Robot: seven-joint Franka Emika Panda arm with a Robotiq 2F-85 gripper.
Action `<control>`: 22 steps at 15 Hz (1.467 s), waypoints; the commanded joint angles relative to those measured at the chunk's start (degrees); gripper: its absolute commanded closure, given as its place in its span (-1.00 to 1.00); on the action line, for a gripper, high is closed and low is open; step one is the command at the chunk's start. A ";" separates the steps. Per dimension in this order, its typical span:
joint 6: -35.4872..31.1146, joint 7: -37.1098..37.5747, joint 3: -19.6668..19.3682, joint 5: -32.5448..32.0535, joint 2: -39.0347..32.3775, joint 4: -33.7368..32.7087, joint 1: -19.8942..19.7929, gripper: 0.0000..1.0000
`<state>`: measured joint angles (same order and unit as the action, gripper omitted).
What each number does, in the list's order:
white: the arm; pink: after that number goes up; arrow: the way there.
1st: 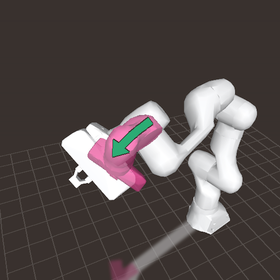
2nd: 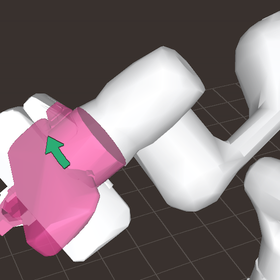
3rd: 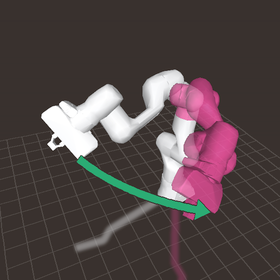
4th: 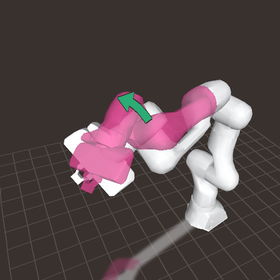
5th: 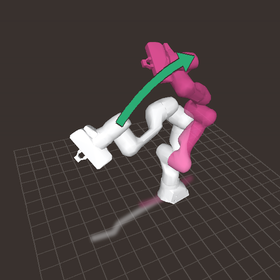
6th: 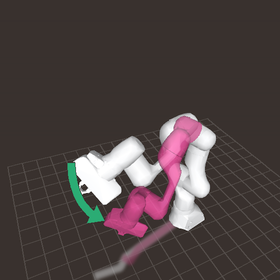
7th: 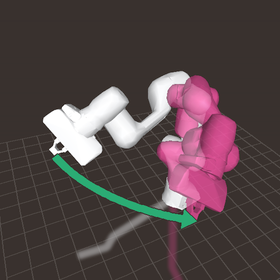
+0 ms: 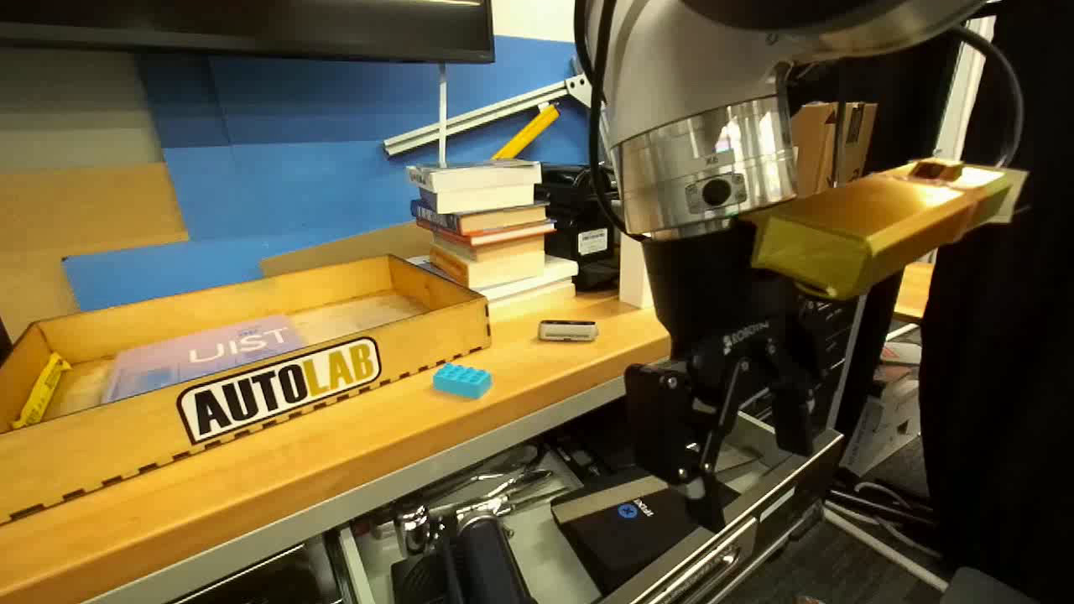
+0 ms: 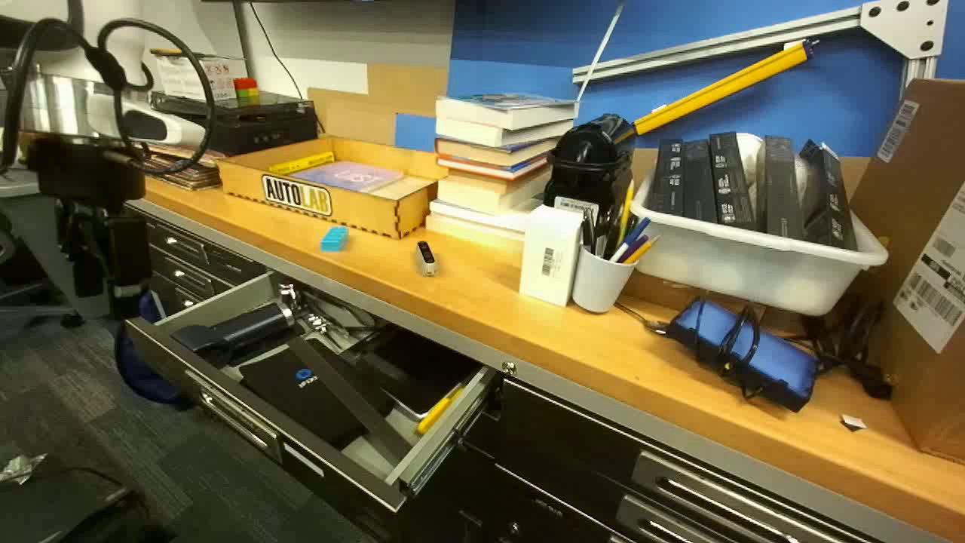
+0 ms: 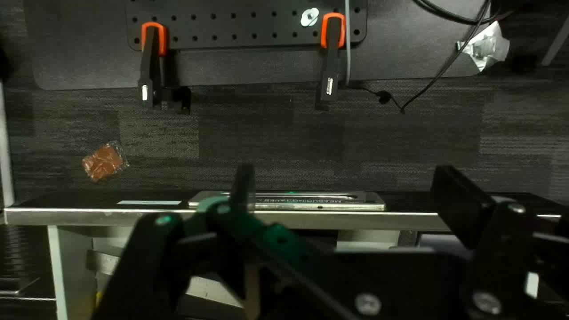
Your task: Pick up the blue object and put it in the open drawer and close it
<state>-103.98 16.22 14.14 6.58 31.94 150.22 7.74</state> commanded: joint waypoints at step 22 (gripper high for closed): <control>-9.83 -11.84 -5.26 -9.20 -40.30 -41.58 -1.33 -1.00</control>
<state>-115.52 6.07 8.96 -0.80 0.81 118.89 5.22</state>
